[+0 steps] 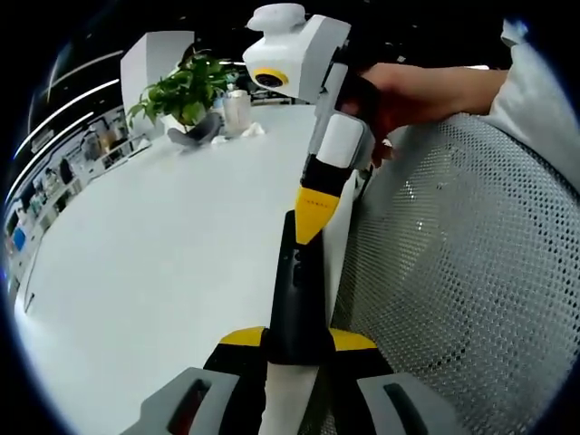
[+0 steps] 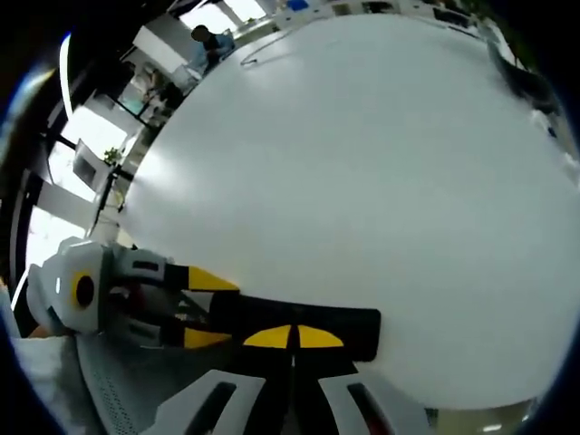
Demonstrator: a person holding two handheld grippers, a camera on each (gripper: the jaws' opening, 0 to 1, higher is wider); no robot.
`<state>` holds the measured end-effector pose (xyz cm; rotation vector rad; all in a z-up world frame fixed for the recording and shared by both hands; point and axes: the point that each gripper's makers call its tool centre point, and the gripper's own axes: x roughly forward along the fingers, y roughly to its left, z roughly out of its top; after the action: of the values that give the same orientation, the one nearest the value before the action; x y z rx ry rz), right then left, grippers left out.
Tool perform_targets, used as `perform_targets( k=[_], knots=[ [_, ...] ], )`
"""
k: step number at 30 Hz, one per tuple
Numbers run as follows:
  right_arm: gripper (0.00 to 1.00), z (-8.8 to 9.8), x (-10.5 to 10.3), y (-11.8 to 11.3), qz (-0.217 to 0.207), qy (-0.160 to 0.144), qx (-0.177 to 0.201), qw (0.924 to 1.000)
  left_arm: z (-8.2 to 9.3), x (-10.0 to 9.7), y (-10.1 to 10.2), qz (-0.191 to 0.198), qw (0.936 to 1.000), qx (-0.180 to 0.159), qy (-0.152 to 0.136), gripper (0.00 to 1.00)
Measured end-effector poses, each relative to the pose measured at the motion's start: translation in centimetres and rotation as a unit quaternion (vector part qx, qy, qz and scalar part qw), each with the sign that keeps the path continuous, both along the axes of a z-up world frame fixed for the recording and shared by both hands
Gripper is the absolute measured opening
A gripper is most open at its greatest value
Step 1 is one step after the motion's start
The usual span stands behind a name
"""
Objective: Press the specified remote control buttons in sequence, fully releasing each button before pressing the next.
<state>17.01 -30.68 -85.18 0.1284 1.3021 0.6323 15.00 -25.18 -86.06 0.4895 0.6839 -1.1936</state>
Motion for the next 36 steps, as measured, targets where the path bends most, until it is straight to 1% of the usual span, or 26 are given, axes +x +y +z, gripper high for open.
perform_targets(
  k=[5,10,16,20,27,36],
  knots=[
    [0.0,-0.04,0.02,-0.04,0.001,0.002,0.001,1.0,-0.02,-0.01,-0.01,0.001,1.0,0.0,0.0,0.24],
    [0.0,-0.11,-0.04,0.0,0.018,-0.004,-0.004,0.9998,-0.05,0.01,-0.01,0.001,1.0,-0.001,0.001,0.24],
    [0.0,-0.18,-0.02,-0.02,0.015,-0.002,0.0,0.9999,0.0,0.04,-0.01,0.006,0.9999,-0.006,0.009,0.24],
    [0.0,-0.22,-0.01,0.01,0.024,-0.008,-0.004,0.9997,-0.01,0.04,-0.01,0.006,0.9999,-0.006,0.009,0.24],
    [0.0,-0.18,0.03,-0.07,0.014,0.004,0.009,0.9999,-0.02,0.03,-0.02,0.005,0.9999,-0.005,0.008,0.24],
    [0.0,-0.04,-0.02,-0.01,0.01,0.003,0.002,0.9999,-0.05,0.06,-0.02,0.003,1.0,-0.004,0.007,0.24]
  ],
)
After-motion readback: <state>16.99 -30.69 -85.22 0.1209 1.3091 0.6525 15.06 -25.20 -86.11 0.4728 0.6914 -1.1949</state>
